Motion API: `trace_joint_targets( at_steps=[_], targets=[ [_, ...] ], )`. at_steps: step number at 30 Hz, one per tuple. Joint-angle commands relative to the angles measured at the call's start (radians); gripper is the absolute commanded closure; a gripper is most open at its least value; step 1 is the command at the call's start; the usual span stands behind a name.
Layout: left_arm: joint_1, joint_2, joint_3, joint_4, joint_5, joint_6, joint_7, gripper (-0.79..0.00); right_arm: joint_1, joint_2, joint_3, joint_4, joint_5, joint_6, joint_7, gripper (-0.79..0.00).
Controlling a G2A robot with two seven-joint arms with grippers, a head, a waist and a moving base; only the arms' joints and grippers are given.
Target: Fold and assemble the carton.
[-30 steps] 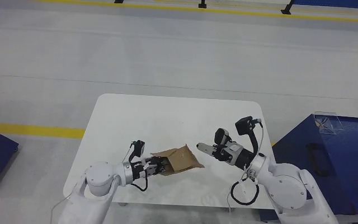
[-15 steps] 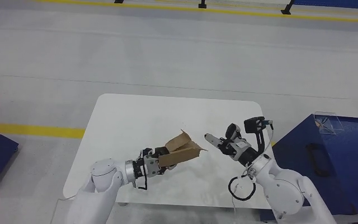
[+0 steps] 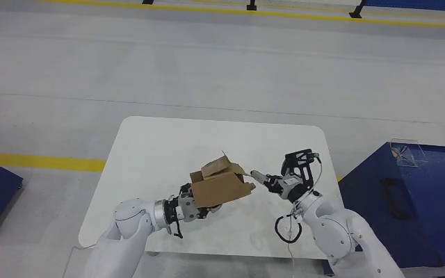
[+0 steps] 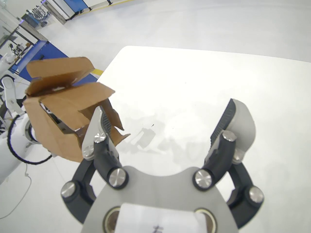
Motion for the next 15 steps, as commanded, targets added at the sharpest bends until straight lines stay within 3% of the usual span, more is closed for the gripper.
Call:
trace_joint_targets(
  at_steps=[1,10,15],
  targets=[
    [0.003,0.003,0.003,-0.006,0.007,-0.009,0.008,0.000,0.002,-0.002,-0.013,0.010,-0.003,-0.016,0.003,-0.785],
    [0.005,0.010,0.004,-0.019,-0.019,-0.034,0.035,0.000,0.007,-0.008,-0.093,0.050,-0.041,-0.088,0.061,-0.785],
    [0.003,0.013,0.008,-0.020,-0.025,-0.049,0.054,0.000,0.026,-0.017,-0.123,0.067,-0.055,-0.063,0.034,-0.785]
  ],
)
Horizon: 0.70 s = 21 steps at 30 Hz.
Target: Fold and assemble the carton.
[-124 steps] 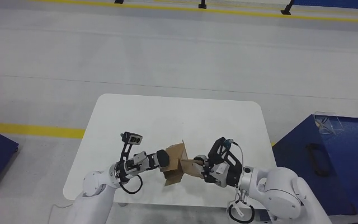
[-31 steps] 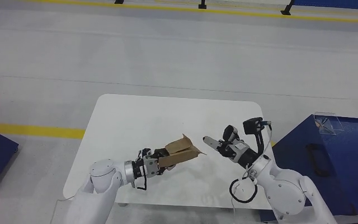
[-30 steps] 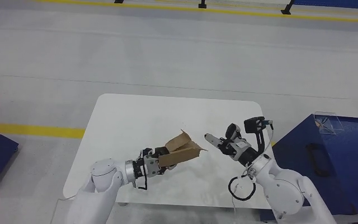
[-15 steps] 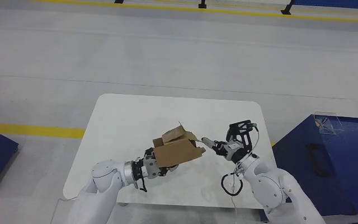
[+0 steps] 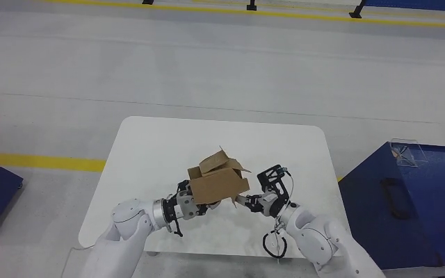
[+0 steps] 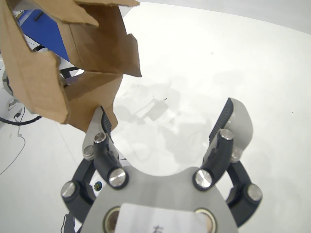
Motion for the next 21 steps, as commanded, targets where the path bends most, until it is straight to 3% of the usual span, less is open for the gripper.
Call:
trace_joint_targets(
  at_steps=[1,12,21],
  targets=[
    [-0.001,0.002,0.002,-0.001,0.006,-0.009,0.013,0.000,0.005,-0.003,0.011,-0.003,0.017,0.021,-0.022,-0.785],
    [0.002,0.011,0.011,0.008,0.034,-0.057,0.062,0.000,-0.046,0.001,0.123,-0.087,0.103,0.013,-0.054,-0.785],
    [0.004,0.016,0.015,0.004,0.024,-0.069,0.079,0.000,-0.029,-0.008,0.054,-0.105,0.063,0.014,-0.036,-0.785]
  ],
)
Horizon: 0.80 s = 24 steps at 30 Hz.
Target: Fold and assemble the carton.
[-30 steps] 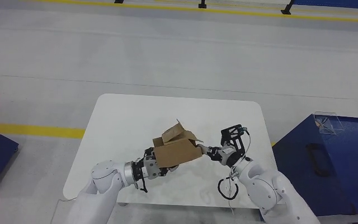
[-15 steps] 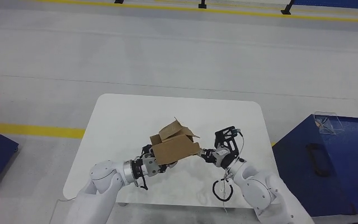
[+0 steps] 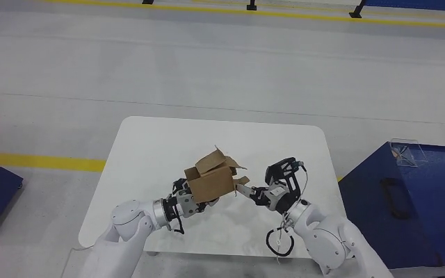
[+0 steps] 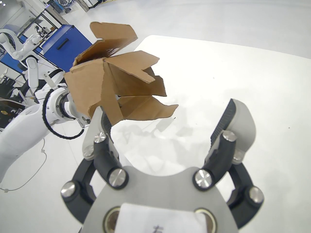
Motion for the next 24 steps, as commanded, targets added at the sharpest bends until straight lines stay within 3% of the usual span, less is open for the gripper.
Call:
trace_joint_targets(
  at_steps=[1,12,24],
  targets=[
    [0.000,0.001,0.002,0.000,-0.002,-0.003,0.000,0.000,0.015,-0.003,-0.017,0.009,-0.020,0.015,0.000,-0.785],
    [0.015,0.012,-0.001,-0.017,0.009,-0.069,-0.047,0.000,0.059,-0.008,0.024,0.058,-0.001,0.074,0.048,-0.785],
    [0.046,0.029,0.014,-0.075,0.077,-0.189,-0.164,0.000,0.119,-0.024,-0.041,0.109,-0.038,0.111,0.065,-0.785]
  ],
)
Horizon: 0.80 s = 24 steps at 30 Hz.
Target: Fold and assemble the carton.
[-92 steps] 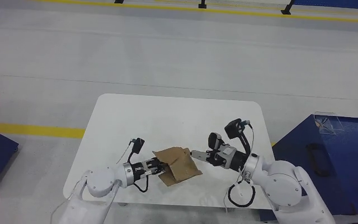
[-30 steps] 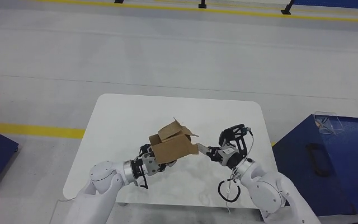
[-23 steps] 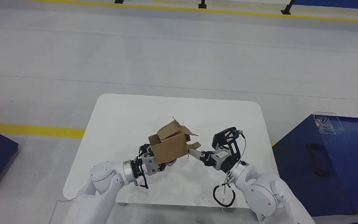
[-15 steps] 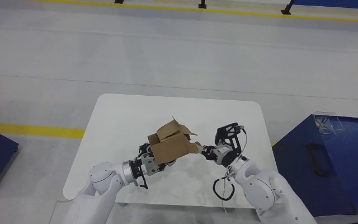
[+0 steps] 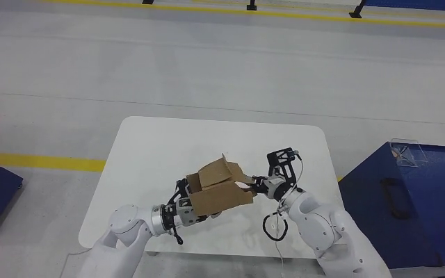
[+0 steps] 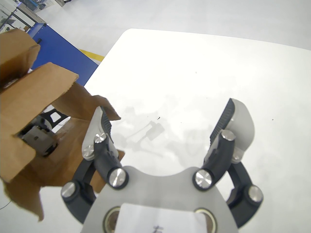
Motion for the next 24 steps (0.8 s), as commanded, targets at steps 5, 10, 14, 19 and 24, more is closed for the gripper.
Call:
trace_joint_targets(
  at_steps=[5,10,14,19,24],
  targets=[
    [0.012,0.007,0.003,-0.014,0.014,-0.024,-0.021,0.000,0.007,-0.005,-0.006,0.002,-0.003,0.002,-0.006,-0.785],
    [0.004,0.009,0.008,0.000,0.005,-0.015,-0.004,0.000,-0.018,-0.002,0.051,-0.026,0.050,-0.021,-0.007,-0.785],
    [-0.002,0.010,0.012,0.005,0.010,0.003,0.027,0.000,-0.058,0.002,0.109,-0.075,0.081,-0.034,-0.041,-0.785],
    [0.003,0.010,0.016,0.001,0.014,0.005,0.043,0.000,-0.119,0.004,0.152,-0.142,0.118,-0.071,-0.069,-0.785],
    [0.021,0.013,0.025,-0.034,0.076,-0.055,0.098,0.000,-0.114,0.004,0.117,-0.134,0.075,-0.080,-0.020,-0.785]
  ],
)
